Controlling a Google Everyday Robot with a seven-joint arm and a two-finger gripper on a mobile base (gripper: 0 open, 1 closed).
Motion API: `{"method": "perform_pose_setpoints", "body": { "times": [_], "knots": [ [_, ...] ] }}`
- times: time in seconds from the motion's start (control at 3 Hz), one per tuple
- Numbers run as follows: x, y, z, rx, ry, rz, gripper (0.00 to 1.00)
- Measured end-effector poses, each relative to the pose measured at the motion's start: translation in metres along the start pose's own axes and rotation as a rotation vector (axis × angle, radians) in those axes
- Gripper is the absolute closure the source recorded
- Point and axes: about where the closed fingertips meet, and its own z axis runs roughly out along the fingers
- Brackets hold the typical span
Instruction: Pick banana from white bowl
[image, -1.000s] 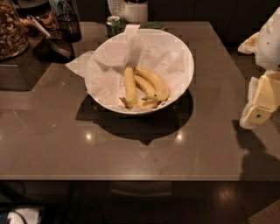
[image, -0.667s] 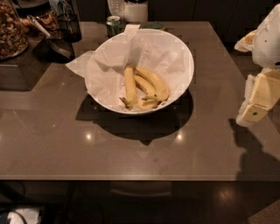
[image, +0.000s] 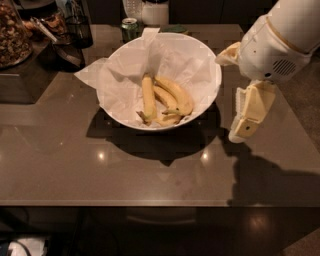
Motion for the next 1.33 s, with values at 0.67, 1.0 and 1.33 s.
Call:
{"method": "perform_pose_setpoints", "body": {
  "times": [0.67, 1.0, 1.33],
  "knots": [
    [-0.062, -0.020, 0.076, -0.188, -0.047, -0.096, 0.00],
    [-0.073, -0.022, 0.082, -0.195, -0.050, -0.111, 0.00],
    [-0.061, -0.035, 0.067, -0.132, -0.061, -0.046, 0.00]
  ]
}}
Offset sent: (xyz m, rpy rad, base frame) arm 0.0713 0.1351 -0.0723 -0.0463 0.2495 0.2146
